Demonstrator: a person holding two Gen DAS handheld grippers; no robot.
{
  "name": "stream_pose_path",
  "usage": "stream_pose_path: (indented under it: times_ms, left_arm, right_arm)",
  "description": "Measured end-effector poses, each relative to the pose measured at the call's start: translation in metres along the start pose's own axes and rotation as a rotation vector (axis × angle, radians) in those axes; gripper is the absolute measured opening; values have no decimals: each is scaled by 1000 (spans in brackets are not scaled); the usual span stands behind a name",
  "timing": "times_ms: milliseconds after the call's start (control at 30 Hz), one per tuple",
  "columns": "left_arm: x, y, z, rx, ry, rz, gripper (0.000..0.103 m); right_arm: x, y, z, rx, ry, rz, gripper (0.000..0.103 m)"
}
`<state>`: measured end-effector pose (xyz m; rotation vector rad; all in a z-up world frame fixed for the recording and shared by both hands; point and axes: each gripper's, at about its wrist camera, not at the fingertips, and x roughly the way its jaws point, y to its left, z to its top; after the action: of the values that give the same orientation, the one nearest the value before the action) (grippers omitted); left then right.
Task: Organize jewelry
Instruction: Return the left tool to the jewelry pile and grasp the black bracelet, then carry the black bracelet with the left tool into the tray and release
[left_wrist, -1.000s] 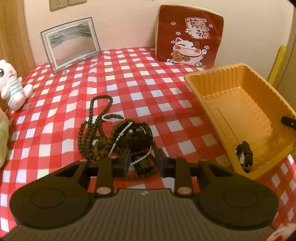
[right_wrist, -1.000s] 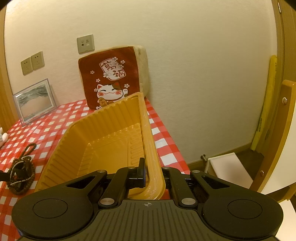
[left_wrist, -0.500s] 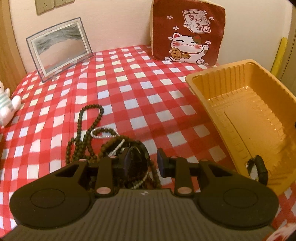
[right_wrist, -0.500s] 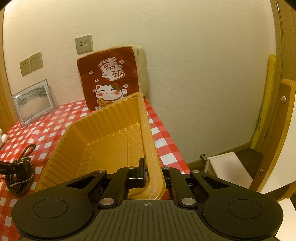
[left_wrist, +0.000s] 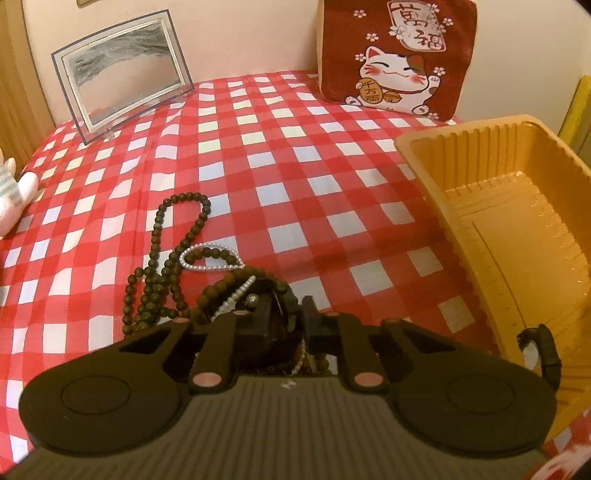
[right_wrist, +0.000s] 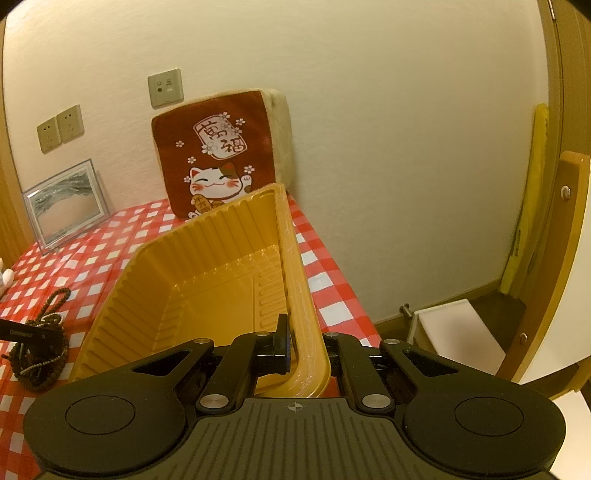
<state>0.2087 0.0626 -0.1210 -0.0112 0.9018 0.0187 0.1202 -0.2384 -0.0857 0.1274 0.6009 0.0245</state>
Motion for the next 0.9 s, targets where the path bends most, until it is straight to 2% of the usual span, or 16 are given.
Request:
stream_pose_path:
  times_ms: [333, 567, 733, 900]
  left_arm:
    - [-49, 15, -13, -52, -60, -89, 9]
    - [-88, 4, -12, -49, -143, -156, 9]
    - [-105, -17, -4, -15, -176, -226, 9]
    - [-110, -51, 6, 23, -182, -342, 9]
  right_arm:
    - [-1, 1, -2, 1, -3, 7, 5]
    - [-3, 2, -2, -1, -5, 14, 5]
    - [-5, 3, -1, -7, -6, 19, 5]
    - [-5, 3, -1, -12, -7, 21, 5]
